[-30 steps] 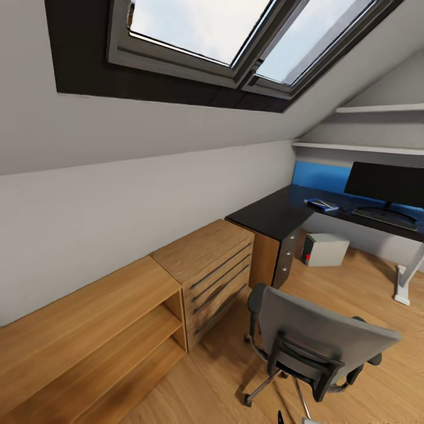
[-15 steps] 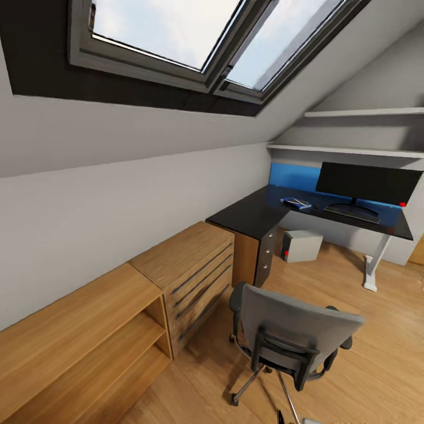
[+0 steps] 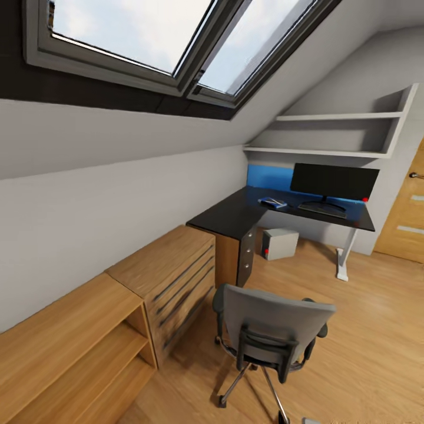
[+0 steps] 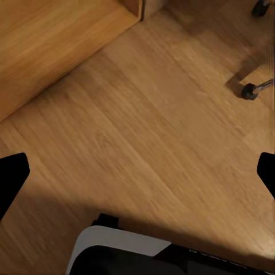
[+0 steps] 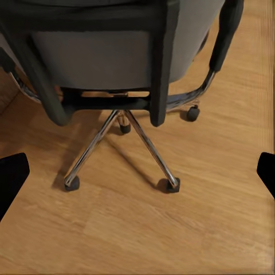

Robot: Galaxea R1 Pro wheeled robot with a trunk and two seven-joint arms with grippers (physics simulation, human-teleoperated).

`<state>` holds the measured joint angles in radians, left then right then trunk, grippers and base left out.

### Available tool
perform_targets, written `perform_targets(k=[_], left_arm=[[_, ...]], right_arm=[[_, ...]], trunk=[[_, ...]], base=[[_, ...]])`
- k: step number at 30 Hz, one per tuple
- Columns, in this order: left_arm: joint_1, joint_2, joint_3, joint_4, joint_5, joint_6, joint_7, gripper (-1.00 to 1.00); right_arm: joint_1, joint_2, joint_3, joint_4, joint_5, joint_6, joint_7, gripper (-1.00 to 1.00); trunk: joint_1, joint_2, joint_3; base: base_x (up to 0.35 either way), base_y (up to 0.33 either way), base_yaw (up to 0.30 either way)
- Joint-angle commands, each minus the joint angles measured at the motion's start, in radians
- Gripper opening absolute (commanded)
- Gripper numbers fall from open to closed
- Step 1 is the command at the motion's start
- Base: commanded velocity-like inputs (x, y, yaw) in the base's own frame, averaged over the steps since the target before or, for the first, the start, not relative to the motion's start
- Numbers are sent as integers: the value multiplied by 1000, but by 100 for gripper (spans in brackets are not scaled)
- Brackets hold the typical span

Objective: In the bedroom, organize the workspace by keeping the computer under the desk, ensuring the monitor is on the desk, placing the keyboard on the desk next to the monitor, placing the mouse on the desk next to the keyboard, moving the folder from the swivel chair onto the desk next to the mouse, stacking the notebook on top of the folder with the pen on top of the notebook, and positioning the swivel chair next to the desk.

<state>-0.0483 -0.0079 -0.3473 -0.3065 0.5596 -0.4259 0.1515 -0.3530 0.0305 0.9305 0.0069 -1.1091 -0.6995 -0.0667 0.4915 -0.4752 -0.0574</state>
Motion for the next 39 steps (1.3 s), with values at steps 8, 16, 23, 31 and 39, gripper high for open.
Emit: perform_targets(k=[8,16,23,31,39], left_arm=[[-1,1,-9,0,2,-4,7,100],[-1,2,-8,0,4,-4,8,100],[-1,2,-8,0,5,-4,8,100],[-1,2,-7,0,5,-4,8,100],[-1,2,-7,-1,5,-4,8,100]], right_arm=[[-1,2,8,1,-1,-2,-7,100],[-1,2,8,1,-1,-2,-7,100],[-1,2,8,1,-1,-2,-7,100],[-1,2,8,1,-1,-1,-8,100],[-1,1,8,1,-1,-2,-7,100]], trunk=[[1,-2,5],[1,-2,13],[1,-2,20],[1,-2,27],[1,-2,35]], base=[[135,204,-249],[23,29,-246],[-13,96,-244],[-22,97,-244],[-1,4,-244]])
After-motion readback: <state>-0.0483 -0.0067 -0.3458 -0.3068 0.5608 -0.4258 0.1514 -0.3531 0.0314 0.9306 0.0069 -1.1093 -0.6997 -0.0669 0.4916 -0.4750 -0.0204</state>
